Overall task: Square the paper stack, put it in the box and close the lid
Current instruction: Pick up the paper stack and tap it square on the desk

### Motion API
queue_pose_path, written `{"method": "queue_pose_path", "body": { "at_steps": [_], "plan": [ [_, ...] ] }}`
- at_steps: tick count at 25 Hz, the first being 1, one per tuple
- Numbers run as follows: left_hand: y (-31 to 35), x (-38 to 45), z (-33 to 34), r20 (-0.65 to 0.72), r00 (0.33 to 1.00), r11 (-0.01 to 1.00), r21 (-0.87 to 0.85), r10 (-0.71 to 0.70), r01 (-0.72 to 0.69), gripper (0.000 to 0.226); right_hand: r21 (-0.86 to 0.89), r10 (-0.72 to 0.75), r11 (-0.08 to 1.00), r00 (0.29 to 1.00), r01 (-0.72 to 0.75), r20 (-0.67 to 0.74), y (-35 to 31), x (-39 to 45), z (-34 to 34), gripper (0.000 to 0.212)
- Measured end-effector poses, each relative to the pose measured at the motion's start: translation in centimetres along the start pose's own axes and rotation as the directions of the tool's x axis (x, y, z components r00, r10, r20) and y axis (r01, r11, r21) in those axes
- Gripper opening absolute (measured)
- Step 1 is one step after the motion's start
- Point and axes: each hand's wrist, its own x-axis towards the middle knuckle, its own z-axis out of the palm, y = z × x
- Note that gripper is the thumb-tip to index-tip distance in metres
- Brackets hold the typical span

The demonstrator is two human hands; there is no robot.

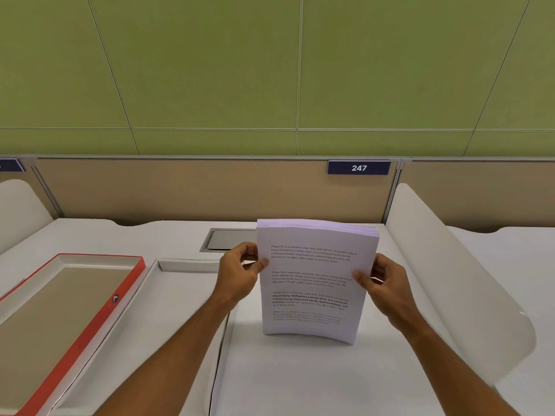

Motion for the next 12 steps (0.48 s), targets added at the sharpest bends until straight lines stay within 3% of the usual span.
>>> {"method": "queue_pose_path", "body": {
  "at_steps": [6, 12],
  "plan": [
    [-1.6, -0.8, -0.1, 0.026, 0.999, 0.999, -0.015, -0.044, 0.044, 0.020, 0.041, 0.053, 0.998, 0.998, -0.054, 0.025, 2.2, -1.1, -0.3, 0.016],
    [-4.2, -2.5, 0.8, 0.039, 0.989, 0.987, 0.086, -0.142, 0.138, 0.016, -0.082, 0.164, 0.984, 0.985, -0.160, 0.045, 5.1, -3.1, 0.2, 0.014]
  ]
}}
